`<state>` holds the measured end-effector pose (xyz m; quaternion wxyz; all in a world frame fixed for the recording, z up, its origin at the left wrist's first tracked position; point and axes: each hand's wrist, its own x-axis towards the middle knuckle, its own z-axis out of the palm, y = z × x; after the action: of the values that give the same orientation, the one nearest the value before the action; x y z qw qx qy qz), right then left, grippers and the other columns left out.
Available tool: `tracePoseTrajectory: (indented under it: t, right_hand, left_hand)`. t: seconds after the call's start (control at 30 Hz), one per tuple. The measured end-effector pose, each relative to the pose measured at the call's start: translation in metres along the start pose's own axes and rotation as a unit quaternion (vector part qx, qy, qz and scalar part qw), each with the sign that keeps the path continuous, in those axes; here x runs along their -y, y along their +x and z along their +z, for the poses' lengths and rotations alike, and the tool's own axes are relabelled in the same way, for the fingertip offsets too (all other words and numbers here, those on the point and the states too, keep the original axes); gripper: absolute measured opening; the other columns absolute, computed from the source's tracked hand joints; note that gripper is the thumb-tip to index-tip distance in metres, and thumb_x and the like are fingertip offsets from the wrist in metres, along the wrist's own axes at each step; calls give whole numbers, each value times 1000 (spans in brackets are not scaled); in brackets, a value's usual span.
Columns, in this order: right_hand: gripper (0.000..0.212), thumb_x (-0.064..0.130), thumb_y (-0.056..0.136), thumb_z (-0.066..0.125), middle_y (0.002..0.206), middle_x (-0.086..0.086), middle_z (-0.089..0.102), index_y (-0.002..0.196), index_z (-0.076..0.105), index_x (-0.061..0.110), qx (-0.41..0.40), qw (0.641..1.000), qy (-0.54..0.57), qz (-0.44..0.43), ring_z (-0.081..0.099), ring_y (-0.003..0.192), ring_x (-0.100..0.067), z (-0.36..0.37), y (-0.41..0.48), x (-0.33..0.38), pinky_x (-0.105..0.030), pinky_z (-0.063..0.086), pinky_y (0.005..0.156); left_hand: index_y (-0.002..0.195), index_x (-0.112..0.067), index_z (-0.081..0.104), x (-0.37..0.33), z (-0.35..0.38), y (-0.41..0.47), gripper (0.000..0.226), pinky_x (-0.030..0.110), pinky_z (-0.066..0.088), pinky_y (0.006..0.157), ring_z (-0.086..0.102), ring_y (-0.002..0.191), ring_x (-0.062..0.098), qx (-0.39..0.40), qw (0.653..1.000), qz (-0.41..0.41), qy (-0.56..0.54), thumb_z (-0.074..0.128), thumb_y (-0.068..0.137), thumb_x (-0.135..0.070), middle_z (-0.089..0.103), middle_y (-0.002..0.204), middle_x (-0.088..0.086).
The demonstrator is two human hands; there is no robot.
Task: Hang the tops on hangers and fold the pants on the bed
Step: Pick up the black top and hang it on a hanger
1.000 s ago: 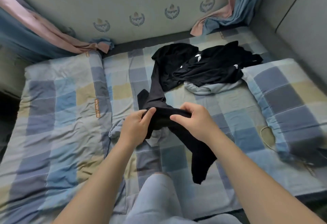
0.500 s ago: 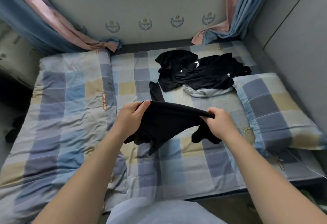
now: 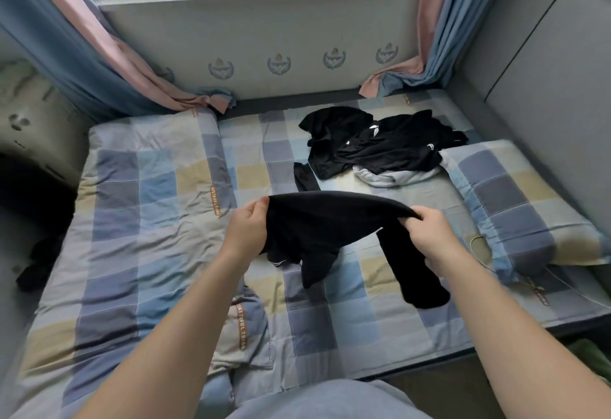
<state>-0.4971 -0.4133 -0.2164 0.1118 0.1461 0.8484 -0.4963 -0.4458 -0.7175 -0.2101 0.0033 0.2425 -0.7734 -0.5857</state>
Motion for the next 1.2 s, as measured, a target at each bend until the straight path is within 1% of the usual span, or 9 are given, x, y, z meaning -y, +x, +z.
tracePoseTrajectory:
  t: [0.13,0.23,0.37,0.53,0.6,0.77,0.93,1.07,1.2]
  right_hand:
    - [20,11,94,55,76,7,74,87,72,19,-25,988,149,-9,66,80,-15,13,-11,46,-21,52,60]
    - [21,5,95,60,110,-7,71,114,63,13,-26,965,261,-12,64,98,-21,11,-13,80,-28,55,80]
    - [63,19,91,71,129,9,41,145,40,25,18,991,77,-109,49,112,-7,10,-33,102,-25,40,93]
    - [60,29,79,81,133,13,63,132,54,37,335,930,61,-141,59,120,-1,34,-67,81,-22,47,96]
    - [56,29,75,81,115,20,68,124,58,43,375,917,-16,-131,63,106,6,55,-74,69,-13,51,82]
    - [12,28,95,64,97,3,70,103,65,20,253,940,-164,-159,66,95,-19,91,-57,42,-35,52,83]
    - [25,32,100,54,80,0,68,83,65,16,194,947,-184,-180,64,79,-21,75,-49,34,-39,50,71]
    - [36,31,100,53,57,-1,54,70,54,10,155,972,-9,-179,58,50,-19,68,-59,67,-35,51,49]
    - [37,27,104,52,60,-10,60,80,58,0,141,970,135,-147,63,46,-20,66,-75,112,-31,54,44]
  left_hand:
    - [87,-2,60,-1,1,-20,49,39,51,76,59,82,25,74,996,-38,-30,40,107,-43,61,80,7]
    - [83,-19,68,-11,-4,-33,42,33,55,73,69,87,19,99,991,-75,-57,46,104,-47,73,84,-1]
    - [92,-16,75,-46,-17,-46,40,36,61,64,77,85,26,122,971,-81,-187,51,102,-45,78,93,10]
    - [68,-29,76,-87,-24,-60,42,42,63,66,76,80,26,82,969,-23,-230,56,98,-50,78,84,8]
    - [70,-35,78,-93,-25,-66,36,35,61,63,76,79,19,85,964,-12,-253,59,97,-50,78,82,2]
    - [83,-28,72,-107,-37,-63,29,30,54,64,74,77,15,-13,955,-17,-297,69,87,-56,77,77,-4]
    - [88,-23,74,-105,-65,-47,29,19,55,50,74,67,6,-60,951,25,-301,57,101,-42,76,71,-8]
    - [108,-21,66,-87,-67,-39,15,18,53,68,71,93,10,18,988,79,-135,58,102,-31,76,98,-8]
    - [118,-34,49,-59,-38,-58,43,13,49,76,61,88,-10,94,990,98,42,78,86,-35,59,103,-23]
